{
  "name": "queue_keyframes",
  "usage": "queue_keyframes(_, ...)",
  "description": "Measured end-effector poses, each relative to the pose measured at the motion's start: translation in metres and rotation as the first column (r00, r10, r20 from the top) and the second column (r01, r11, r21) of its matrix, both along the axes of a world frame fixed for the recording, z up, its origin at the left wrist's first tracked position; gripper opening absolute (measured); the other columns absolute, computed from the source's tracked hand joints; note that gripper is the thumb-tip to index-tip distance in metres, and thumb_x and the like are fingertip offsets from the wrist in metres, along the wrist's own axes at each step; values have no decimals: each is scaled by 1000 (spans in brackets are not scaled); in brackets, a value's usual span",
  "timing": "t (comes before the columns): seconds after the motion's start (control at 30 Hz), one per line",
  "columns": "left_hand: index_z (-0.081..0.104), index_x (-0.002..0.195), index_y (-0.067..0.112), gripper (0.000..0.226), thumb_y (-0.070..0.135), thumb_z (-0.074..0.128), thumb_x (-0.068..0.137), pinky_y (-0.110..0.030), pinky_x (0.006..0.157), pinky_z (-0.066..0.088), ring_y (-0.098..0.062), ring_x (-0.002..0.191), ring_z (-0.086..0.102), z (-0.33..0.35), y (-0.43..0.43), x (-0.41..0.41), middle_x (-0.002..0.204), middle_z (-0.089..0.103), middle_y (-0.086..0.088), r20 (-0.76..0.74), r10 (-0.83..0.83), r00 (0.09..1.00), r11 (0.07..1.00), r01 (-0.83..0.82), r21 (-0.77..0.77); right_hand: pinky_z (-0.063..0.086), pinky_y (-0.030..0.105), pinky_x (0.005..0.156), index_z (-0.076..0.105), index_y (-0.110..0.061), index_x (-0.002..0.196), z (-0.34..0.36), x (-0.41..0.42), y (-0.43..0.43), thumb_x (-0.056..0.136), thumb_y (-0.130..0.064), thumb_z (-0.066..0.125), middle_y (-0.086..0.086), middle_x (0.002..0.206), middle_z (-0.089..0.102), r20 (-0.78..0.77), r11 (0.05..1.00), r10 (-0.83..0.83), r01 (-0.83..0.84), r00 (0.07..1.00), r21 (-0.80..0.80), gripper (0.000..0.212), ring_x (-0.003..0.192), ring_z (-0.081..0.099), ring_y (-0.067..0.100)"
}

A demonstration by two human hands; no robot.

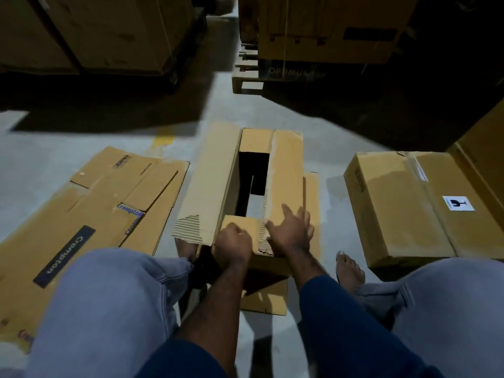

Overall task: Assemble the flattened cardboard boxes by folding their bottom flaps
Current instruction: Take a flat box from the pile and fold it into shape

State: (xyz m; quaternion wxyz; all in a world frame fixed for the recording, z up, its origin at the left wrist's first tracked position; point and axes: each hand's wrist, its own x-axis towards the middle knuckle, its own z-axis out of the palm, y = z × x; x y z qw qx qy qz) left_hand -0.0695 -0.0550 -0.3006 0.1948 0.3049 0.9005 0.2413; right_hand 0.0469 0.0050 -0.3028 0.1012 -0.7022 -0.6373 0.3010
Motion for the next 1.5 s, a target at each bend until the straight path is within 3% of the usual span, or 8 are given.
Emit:
queue_keyframes(0.13,61,126,4,52,31,79,85,-39,85,55,-35,110,64,1,-6,-33,122,65,-12,468,496,731,853,-513,-102,11,65,121,19,-36,158,-28,5,-22,78,-64,75,20,169,-5,113,990,-18,33,993,-135,102,153,-4,49)
queue_keyframes(0.2,61,130,16,86,29,99,54,-44,86,56,-35,120,62,-27,-7,-50,130,65,-6,807,425,411,743,-667,-51,16,66,119,15,-37,157,-35,7,-24,69,-66,82,19,168,-6,109,983,-43,62,993,-175,114,153,0,49)
queue_keyframes(0.3,69,116,31,101,47,100,21,-53,84,58,-33,107,70,-129,5,-81,114,74,-2,901,339,272,616,-788,6,24,67,117,12,-38,157,-41,8,-21,63,-64,87,16,167,-4,62,980,-34,45,997,-195,123,151,9,45)
queue_keyframes(0.57,46,146,7,56,21,68,98,-39,107,45,-27,124,52,-4,-19,-19,137,53,-3,734,379,563,743,-658,121,31,58,113,10,-40,157,-34,24,-16,62,-63,88,13,163,5,82,982,-51,65,995,-177,125,140,26,45)
queue_keyframes(0.8,59,129,14,78,71,72,78,-44,96,50,-27,101,60,-30,-51,-4,113,63,-3,823,465,327,697,-708,-113,38,52,103,33,-43,149,-27,71,-42,87,-66,62,10,153,29,97,963,-149,167,984,-210,72,131,36,37)
queue_keyframes(0.93,63,124,17,67,59,77,73,-50,86,58,-33,107,68,-99,-56,-31,127,68,-7,882,455,123,613,-762,-210,36,51,105,46,-37,136,-23,74,-53,95,-50,59,13,141,40,146,933,-266,292,953,-209,45,128,39,36)
queue_keyframes(1.23,55,138,6,48,25,60,94,-47,106,43,-43,131,47,-20,-28,-28,145,44,-24,175,332,927,894,-249,-373,49,43,100,52,-27,137,-10,0,-46,95,-26,63,4,144,42,-75,993,79,-71,994,95,44,127,44,25)
queue_keyframes(1.5,58,118,8,49,52,58,96,-36,77,48,-36,110,63,-44,25,-38,118,63,-16,1,-325,946,875,302,-378,45,25,67,62,-27,97,-39,-45,-32,95,-11,56,0,107,61,-325,989,128,-145,937,-27,17,86,57,11)
